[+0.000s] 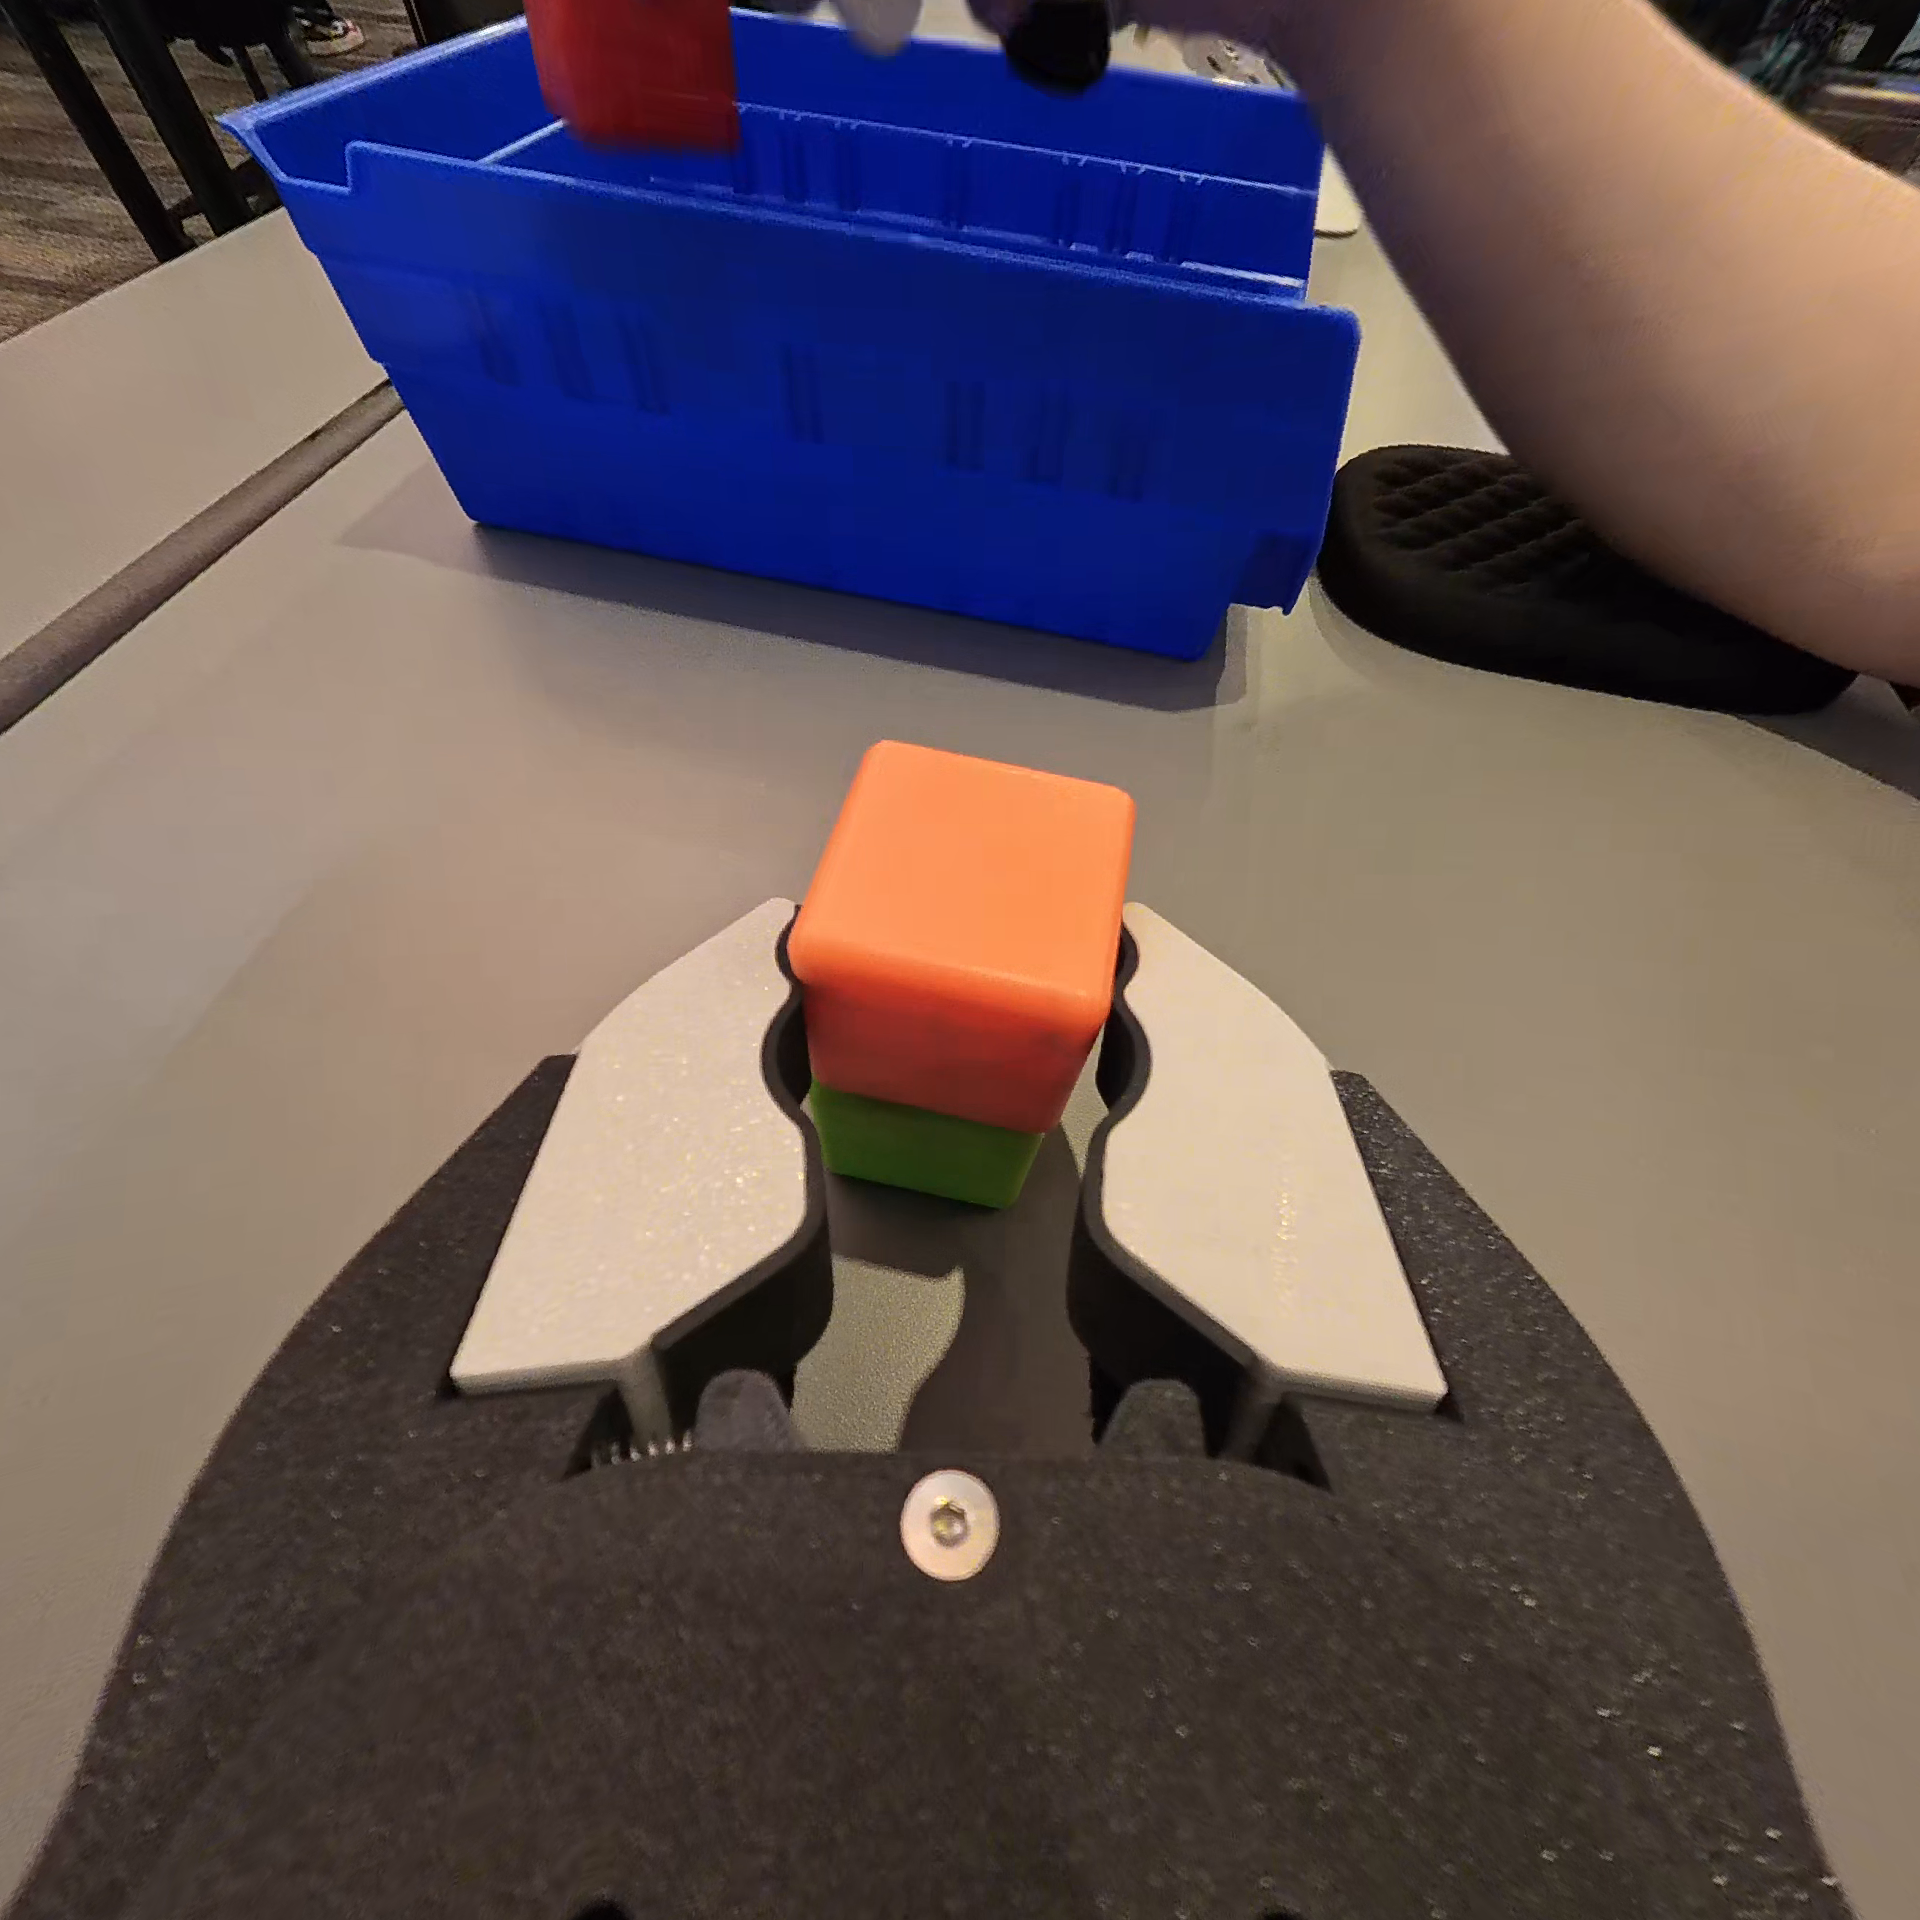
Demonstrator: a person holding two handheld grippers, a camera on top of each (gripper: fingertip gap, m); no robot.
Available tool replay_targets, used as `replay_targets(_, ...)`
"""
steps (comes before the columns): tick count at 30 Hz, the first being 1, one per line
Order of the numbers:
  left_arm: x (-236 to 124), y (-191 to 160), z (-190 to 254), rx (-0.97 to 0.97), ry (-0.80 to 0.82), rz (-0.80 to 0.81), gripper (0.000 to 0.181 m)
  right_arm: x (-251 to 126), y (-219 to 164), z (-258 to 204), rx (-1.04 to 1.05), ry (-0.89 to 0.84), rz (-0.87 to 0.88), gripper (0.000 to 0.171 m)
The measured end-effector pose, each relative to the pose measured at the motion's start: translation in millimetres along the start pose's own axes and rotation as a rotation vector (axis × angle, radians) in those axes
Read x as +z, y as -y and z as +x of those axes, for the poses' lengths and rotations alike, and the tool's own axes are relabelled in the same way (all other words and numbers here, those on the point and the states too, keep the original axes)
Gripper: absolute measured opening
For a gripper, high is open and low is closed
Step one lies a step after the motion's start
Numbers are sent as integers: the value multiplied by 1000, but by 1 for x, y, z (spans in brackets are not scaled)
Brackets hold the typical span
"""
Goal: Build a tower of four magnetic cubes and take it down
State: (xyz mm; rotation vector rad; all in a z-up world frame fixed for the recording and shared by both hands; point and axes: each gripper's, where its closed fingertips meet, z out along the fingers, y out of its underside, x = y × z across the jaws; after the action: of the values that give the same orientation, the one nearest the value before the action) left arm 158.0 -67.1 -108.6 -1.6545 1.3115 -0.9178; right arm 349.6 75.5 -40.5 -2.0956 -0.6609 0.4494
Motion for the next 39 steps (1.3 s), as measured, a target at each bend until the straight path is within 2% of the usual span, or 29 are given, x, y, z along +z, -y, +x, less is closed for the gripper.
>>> replay_targets(5, 0, 0, 0, 0, 4, 0, 53, 39, -42, 14, -24, -55, -164, 49)
replay_targets(11, 0, 0, 0, -1, 8, -3, 53, 56, -73, 26, -75, -120, -290, 50)
replay_targets(13, 1, -6, 0, -10, 13, -39, 56, 54, -69, 27, -87, -125, -274, 58)
replay_targets(15, 2, -10, 1, -18, 19, -72, 74, 45, -60, 30, -106, -155, -250, 64)
replay_targets(18, 0, -20, 2, 14, 31, -135, 73, 20, -34, 35, -121, -216, -174, 64)
replay_targets(20, 1, -32, -1, 36, 60, -206, 73, -2, -4, 28, -144, -241, -63, 64)
replay_targets(24, 6, -43, -6, 30, 100, -286, 61, -39, 65, -30, -263, -160, 225, 64)
replay_targets(26, 10, -49, -5, 28, 93, -335, 61, -42, 78, -88, -338, 67, 302, 64)
replay_targets(28, 11, -50, -5, 4, 80, -345, 56, -38, 55, -151, -427, 378, 204, 67)
replay_targets(29, 10, -50, -7, 1, 82, -339, 53, -33, 38, -170, -466, 471, 116, 67)
replay_targets(33, 9, -50, -6, 17, 70, -339, 52, 6, -7, -200, -609, 528, -124, 67)
replay_targets(39, 5, -52, -9, 14, 69, -340, 52, 33, -25, -249, -657, 623, -198, 67)
